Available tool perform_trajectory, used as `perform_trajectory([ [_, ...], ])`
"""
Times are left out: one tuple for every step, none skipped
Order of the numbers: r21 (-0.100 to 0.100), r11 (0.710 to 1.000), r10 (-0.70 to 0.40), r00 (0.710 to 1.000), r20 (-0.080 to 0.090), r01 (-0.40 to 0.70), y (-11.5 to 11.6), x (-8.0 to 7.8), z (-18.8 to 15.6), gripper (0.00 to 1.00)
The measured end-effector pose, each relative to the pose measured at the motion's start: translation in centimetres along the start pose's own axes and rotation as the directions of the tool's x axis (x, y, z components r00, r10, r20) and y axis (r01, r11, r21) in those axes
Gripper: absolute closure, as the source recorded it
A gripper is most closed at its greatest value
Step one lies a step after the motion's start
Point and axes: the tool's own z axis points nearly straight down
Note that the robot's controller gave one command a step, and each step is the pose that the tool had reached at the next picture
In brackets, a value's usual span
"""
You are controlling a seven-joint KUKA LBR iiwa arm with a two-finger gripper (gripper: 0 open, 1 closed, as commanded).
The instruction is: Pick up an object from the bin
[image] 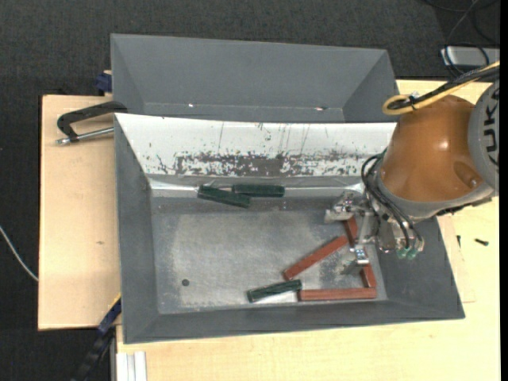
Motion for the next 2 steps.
perform_trajectory([
  [0.002, 0.951, -0.31, 0.951, 0.004, 0.31, 1.1, -1.4, 4.9, 0.0],
  [0.004, 0.901, -0.435, 0.9, 0.008, 0.435, 1.0, -2.8, 8.0, 0.0],
])
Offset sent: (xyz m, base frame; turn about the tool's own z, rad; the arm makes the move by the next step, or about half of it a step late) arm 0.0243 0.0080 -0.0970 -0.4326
